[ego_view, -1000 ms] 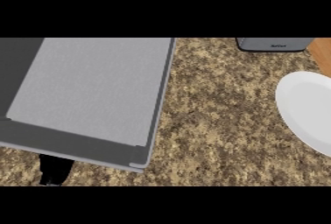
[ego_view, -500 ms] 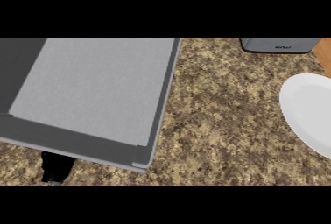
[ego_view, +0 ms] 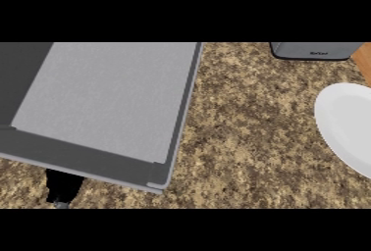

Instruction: Pick the eggplant from the tray and place it in the plate

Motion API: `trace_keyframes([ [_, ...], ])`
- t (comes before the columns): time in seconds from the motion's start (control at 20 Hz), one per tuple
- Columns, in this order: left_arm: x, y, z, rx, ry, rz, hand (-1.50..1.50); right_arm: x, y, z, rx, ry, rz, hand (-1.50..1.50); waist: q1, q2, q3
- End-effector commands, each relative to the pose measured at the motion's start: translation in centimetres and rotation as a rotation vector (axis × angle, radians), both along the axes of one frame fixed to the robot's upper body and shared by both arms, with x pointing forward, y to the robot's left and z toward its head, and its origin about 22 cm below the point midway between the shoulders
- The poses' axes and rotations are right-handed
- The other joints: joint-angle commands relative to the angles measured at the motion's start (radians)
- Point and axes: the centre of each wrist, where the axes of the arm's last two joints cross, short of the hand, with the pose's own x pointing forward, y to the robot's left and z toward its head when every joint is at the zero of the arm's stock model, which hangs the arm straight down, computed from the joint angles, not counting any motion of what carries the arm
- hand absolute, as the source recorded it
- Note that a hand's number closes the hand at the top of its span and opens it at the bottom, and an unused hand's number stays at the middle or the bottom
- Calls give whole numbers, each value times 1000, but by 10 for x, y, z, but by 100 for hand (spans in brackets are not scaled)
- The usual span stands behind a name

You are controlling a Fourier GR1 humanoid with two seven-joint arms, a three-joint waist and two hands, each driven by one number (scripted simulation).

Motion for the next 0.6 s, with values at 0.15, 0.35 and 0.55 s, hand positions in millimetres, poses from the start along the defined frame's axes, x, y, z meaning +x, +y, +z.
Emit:
trace_keyframes([
  [0.15, 26, -3, 17, -7, -133, 60, 0, 29, 27, -34, 87, 83, -103, -150, -6, -3, 6],
  [0.35, 51, 3, 45, -7, -144, 66, 0, 39, 17, -15, 214, 32, -113, -150, -9, -1, 7],
  [0.55, 22, 22, 20, 0, -141, 85, 0, 30, 9, -27, 346, -161, -153, -150, -11, 0, 8],
])
